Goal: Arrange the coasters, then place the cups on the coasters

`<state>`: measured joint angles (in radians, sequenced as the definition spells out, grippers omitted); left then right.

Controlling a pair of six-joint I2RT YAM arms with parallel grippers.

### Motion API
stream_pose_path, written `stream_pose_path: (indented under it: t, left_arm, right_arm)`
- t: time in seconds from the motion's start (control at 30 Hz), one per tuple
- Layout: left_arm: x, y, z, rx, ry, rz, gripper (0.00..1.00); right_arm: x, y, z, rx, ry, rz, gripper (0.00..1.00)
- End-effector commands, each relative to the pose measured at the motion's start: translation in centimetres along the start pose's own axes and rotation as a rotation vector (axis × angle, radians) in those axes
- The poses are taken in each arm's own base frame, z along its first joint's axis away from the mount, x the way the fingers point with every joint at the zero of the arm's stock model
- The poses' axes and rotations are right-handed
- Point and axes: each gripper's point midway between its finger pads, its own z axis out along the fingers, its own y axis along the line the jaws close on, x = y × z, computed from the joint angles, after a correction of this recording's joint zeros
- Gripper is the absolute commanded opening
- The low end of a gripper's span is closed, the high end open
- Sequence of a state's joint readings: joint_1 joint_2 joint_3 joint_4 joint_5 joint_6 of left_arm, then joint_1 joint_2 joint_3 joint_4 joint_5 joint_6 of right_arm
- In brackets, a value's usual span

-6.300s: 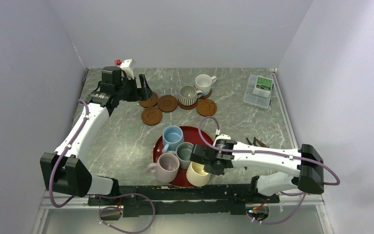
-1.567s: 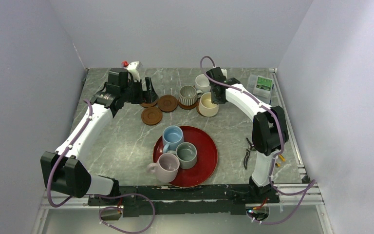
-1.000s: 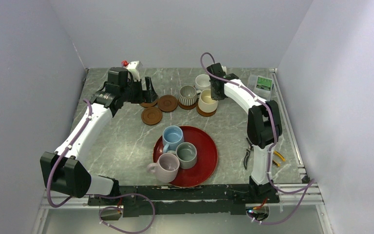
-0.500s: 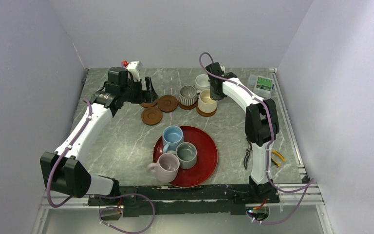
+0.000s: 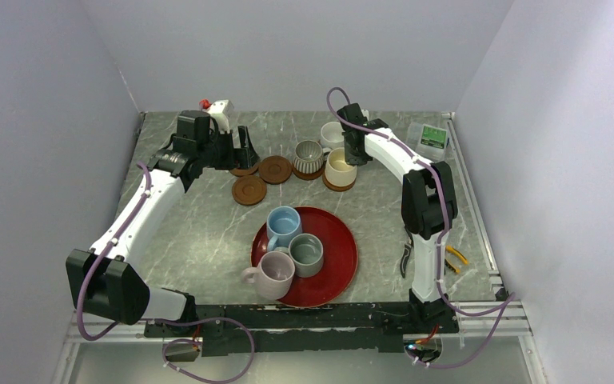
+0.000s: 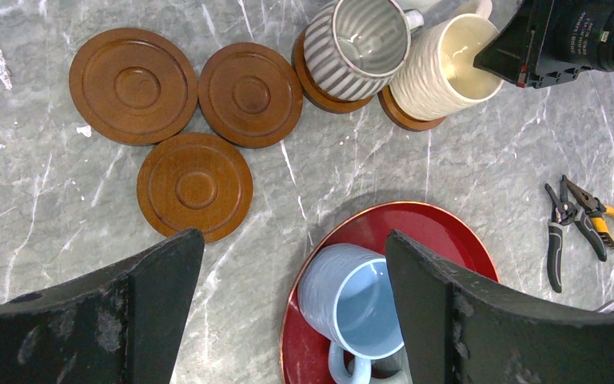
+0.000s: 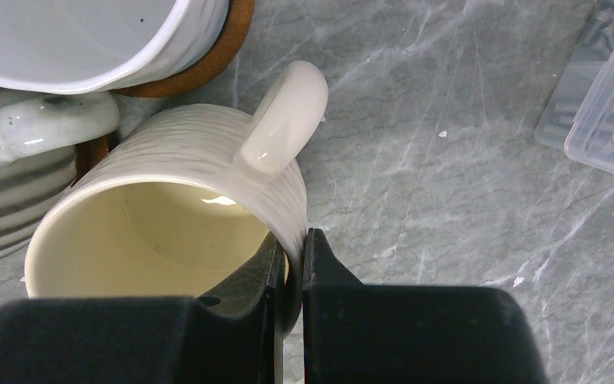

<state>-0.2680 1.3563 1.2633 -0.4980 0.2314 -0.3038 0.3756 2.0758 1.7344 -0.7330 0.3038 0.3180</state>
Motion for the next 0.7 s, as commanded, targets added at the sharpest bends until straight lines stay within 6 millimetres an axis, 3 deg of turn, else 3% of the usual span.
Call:
stream_pose_path:
  t: [0.0,0.57,0.67]
  left_arm:
    - [-1.85,-1.03,-0.58,0.031,-0.048,0.028,0.9]
    - [-1.96,-1.17,-0.69,0.037,-0.054,0.026,0.9]
    - [-1.98,-1.19,-0.7,0.038,-0.054,0.027,0.9]
  right_arm:
    - [-3.44,0.63,-1.61,-0.031,-0.102,0.05,0.0]
    - [-2.78,1.32,-1.38,-0.055,-0.071,0.045,0.0]
    - [-2.92,1.37,-1.49,-0.057,-0.072,0.046,0.07]
